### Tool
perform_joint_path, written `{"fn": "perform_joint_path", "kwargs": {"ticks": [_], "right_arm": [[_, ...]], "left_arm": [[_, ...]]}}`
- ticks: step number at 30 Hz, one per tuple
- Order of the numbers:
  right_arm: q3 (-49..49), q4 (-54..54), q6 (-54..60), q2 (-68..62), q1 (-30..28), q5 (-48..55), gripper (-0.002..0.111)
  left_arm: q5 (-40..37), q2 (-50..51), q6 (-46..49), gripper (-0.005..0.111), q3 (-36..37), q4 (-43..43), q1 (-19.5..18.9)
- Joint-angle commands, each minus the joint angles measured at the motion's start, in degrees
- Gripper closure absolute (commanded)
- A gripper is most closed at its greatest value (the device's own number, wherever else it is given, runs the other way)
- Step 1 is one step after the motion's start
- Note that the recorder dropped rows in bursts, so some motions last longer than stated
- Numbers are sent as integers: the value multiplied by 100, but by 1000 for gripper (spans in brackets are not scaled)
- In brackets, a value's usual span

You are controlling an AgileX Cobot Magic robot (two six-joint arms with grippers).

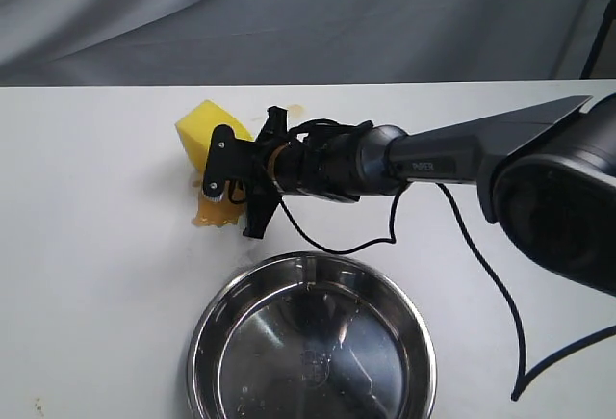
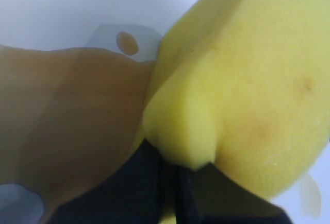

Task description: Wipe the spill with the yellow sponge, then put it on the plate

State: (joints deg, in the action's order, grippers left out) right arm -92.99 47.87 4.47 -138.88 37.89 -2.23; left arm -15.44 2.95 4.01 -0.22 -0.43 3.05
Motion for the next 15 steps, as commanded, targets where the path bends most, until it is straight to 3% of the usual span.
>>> {"fn": "perform_joint_path", "kwargs": {"ticks": [1, 15], "right_arm": [[120, 143, 36, -137, 154, 524, 108], [120, -58, -70, 306, 344, 409, 108]], "left_arm": [[14, -25, -7, 107, 22, -44, 28], [14, -25, -7, 107, 22, -44, 28]]}}
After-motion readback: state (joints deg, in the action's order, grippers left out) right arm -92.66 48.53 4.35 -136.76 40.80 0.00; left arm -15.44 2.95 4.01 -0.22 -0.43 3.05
